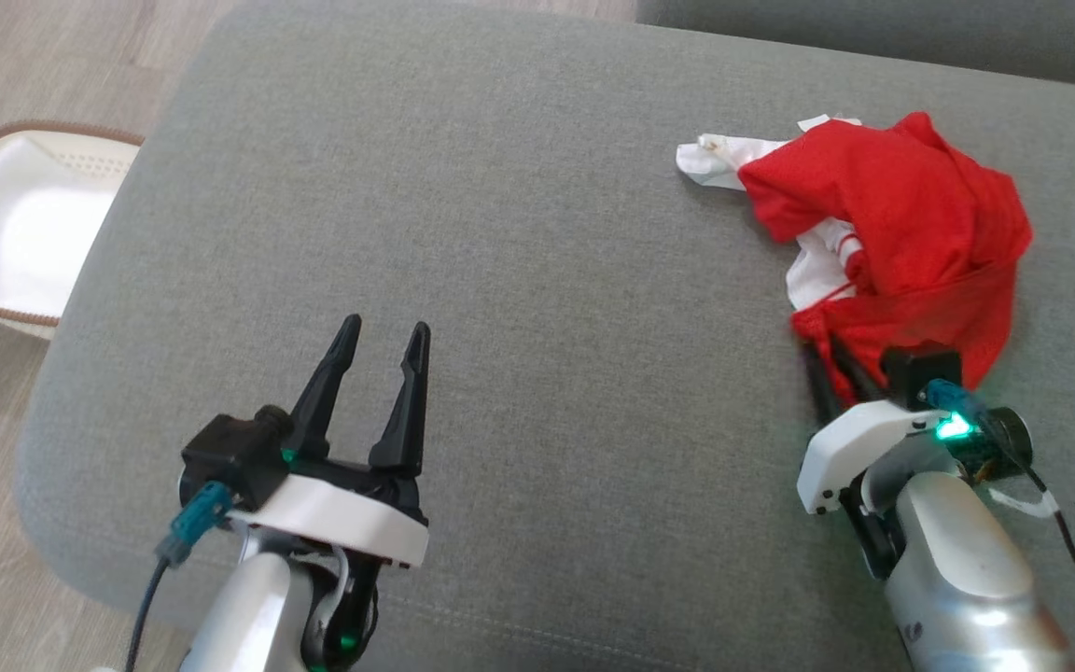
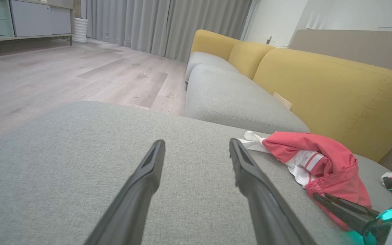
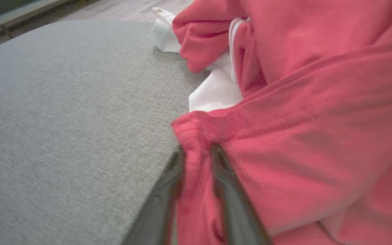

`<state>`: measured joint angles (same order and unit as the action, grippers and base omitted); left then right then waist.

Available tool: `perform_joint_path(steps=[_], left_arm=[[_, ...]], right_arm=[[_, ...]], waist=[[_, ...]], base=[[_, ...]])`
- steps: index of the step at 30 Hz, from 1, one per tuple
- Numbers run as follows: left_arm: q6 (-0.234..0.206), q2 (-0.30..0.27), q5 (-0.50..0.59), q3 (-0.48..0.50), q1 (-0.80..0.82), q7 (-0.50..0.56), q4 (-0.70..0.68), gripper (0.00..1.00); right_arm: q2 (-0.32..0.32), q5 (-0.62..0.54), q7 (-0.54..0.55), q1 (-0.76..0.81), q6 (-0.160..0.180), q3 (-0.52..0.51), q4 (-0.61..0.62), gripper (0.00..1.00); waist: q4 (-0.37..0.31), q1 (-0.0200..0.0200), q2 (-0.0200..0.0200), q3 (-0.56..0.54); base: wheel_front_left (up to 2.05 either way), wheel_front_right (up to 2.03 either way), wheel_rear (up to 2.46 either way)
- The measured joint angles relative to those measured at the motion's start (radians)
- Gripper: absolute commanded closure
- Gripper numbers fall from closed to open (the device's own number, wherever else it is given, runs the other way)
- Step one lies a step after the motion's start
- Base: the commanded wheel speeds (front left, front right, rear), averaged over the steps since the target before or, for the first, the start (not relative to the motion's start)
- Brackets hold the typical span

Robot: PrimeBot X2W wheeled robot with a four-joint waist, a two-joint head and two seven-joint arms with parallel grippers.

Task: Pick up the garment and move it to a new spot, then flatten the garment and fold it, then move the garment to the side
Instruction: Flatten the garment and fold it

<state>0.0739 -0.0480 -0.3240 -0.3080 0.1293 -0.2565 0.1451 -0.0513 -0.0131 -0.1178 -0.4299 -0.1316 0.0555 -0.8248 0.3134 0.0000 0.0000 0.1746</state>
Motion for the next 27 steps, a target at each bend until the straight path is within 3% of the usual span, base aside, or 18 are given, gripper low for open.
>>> perform_joint_path(steps=[5,10,18,23,27], left_arm=[[-0.006,0.0,-0.01,-0.002,0.0,0.0,0.005,0.0],[-0.013,0.0,-0.013,-0.003,-0.002,0.0,0.005,0.0],[-0.014,0.0,-0.015,-0.002,-0.006,0.0,0.006,0.0],[-0.014,0.0,-0.014,0.007,-0.015,0.0,0.002,0.0],[-0.017,0.0,-0.014,0.032,-0.039,0.0,-0.008,0.0]], right_arm=[[0.0,0.059,-0.059,-0.022,0.0,0.048,-0.012,1.0],[-0.003,0.172,-0.091,-0.092,0.0,0.171,0.049,1.0],[-0.009,0.383,-0.126,-0.365,0.0,0.365,0.206,1.0],[-0.008,0.424,-0.133,-0.475,0.0,0.327,0.291,1.0],[-0.011,0.385,-0.139,-0.452,0.0,0.208,0.311,1.0]], waist=[[-0.014,0.0,0.0,-0.017],[-0.036,0.0,0.0,-0.04],[-0.055,0.0,0.0,-0.084],[-0.066,0.0,0.0,-0.094],[-0.089,0.0,0.0,-0.099]], base=[[0.0,0.0,0.0],[0.0,0.0,0.0],[0.0,0.0,0.0],[0.0,0.0,0.0],[0.0,0.0,0.0]])
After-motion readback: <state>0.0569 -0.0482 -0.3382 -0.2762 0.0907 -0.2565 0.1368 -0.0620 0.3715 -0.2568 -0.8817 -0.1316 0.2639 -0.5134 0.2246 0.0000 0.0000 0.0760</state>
